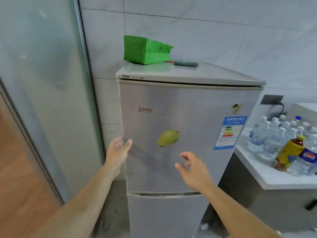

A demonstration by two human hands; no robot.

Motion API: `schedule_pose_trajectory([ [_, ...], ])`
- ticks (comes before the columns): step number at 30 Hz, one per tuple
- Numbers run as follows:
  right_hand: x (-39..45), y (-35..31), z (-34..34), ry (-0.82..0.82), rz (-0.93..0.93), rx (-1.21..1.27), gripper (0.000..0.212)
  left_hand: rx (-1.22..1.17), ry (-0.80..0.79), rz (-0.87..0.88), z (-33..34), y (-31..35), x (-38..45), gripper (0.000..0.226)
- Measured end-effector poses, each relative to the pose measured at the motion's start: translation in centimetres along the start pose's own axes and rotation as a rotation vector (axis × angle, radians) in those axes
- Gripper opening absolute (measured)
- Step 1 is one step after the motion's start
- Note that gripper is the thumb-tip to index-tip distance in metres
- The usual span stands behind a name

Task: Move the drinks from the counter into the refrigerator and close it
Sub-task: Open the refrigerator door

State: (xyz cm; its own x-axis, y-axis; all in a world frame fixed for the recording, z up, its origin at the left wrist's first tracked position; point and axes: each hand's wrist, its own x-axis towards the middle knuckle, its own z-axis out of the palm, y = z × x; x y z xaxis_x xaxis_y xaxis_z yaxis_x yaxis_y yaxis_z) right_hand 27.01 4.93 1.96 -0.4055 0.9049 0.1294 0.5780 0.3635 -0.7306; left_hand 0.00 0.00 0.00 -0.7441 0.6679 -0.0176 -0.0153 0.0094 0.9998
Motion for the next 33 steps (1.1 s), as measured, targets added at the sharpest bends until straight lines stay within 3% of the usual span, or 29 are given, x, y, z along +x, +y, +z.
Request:
schedule_pose_trajectory([
  [2, 1.9, -1.1, 0.2, 0.096, -0.034, 0.033, 0.042, -0.012, -0.074, 0.076, 0.2, 0.3, 2.1, 0.033],
  [4, 3.0, -2.3, 0.2, 0.137, -0.065, 0.027, 0.048, -0.023, -0.109, 0.045, 0.4, 0.3, 3.5, 0.048],
  [9, 3.9, -2.4, 1.6, 0.099, -0.072, -0.04, 0.066, -0.005, -0.12, 0.086, 0.6, -1.3, 4.9, 0.034],
  [16, 2.1, -2.5, 3.8, 0.062, -0.062, 0.016, 0.065, 0.005, -0.116, 0.145, -0.6, -1.9, 2.4, 0.049],
  [25, -7.0, -2.0, 3.1, 0.108, -0.156, 0.139, 0.058, -0.016, -0.029, 0.284, -2.7, -4.5, -12.3, 0.039],
  [33, -20.9, 1.5, -1.2, 0.184, -0.212, 0.268, 0.059, 0.096, -0.153, 0.392, -1.3, -6.7, -30.1, 0.065],
])
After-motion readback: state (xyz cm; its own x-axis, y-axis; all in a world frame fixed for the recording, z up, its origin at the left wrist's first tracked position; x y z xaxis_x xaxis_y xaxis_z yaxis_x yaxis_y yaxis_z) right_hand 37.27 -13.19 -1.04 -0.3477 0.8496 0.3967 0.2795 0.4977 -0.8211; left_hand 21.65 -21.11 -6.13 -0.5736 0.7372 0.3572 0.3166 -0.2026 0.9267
